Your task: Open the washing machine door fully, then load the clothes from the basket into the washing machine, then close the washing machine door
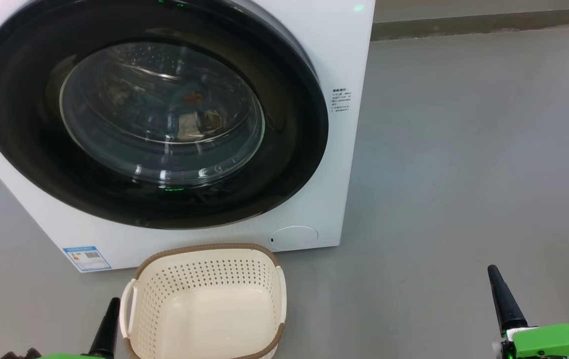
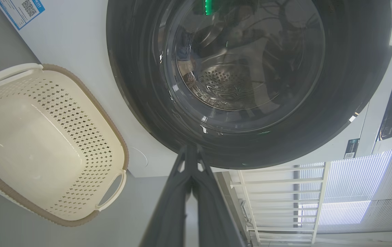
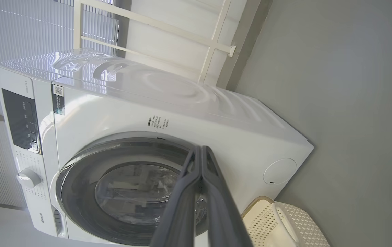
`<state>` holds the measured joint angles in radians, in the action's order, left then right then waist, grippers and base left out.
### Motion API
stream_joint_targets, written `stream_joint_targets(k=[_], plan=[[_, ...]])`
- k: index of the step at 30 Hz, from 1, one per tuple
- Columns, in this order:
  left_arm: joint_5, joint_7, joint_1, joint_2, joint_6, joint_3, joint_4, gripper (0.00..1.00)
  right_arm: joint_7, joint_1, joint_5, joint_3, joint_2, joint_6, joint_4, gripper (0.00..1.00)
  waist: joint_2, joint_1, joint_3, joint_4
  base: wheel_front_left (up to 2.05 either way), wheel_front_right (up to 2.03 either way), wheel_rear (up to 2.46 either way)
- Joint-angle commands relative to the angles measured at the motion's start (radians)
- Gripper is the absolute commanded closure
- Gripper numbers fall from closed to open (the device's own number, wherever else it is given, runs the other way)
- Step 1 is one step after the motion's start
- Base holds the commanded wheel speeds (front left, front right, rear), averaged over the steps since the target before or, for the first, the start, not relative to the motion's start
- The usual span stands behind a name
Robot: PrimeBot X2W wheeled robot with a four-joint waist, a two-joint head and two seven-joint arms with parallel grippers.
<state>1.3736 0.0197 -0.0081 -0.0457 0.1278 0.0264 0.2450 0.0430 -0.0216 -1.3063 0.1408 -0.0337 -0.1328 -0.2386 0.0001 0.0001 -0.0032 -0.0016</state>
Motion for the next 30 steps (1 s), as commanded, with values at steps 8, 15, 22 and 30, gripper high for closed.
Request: stream_joint_targets(k=[8, 15, 22, 30], plan=[[0.107, 0.034, -0.069, -0.019, 0.003, 0.045, -0.011, 1.00, 0.029, -0.060, -0.126, -0.024, -0.014, 0.001, 0.012, 1.00, -0.0001, -0.0001, 0.002, 0.001, 0.00, 0.00, 0.00], [0.180, 0.055, -0.083, -0.020, 0.003, 0.056, -0.006, 1.00, 0.050, -0.073, -0.214, -0.025, -0.015, 0.002, 0.003, 1.00, -0.0001, -0.0001, 0.004, 0.001, 0.00, 0.00, 0.00], [0.253, 0.076, -0.098, -0.020, 0.003, 0.066, 0.000, 1.00, 0.070, -0.086, -0.302, -0.027, -0.017, 0.002, -0.006, 1.00, -0.0001, -0.0001, 0.006, 0.002, 0.00, 0.00, 0.00], [0.251, 0.078, -0.098, -0.019, 0.003, 0.068, 0.000, 1.00, 0.070, -0.086, -0.302, -0.027, -0.017, 0.002, -0.006, 1.00, -0.0001, -0.0001, 0.006, 0.002, 0.00, 0.00, 0.00]])
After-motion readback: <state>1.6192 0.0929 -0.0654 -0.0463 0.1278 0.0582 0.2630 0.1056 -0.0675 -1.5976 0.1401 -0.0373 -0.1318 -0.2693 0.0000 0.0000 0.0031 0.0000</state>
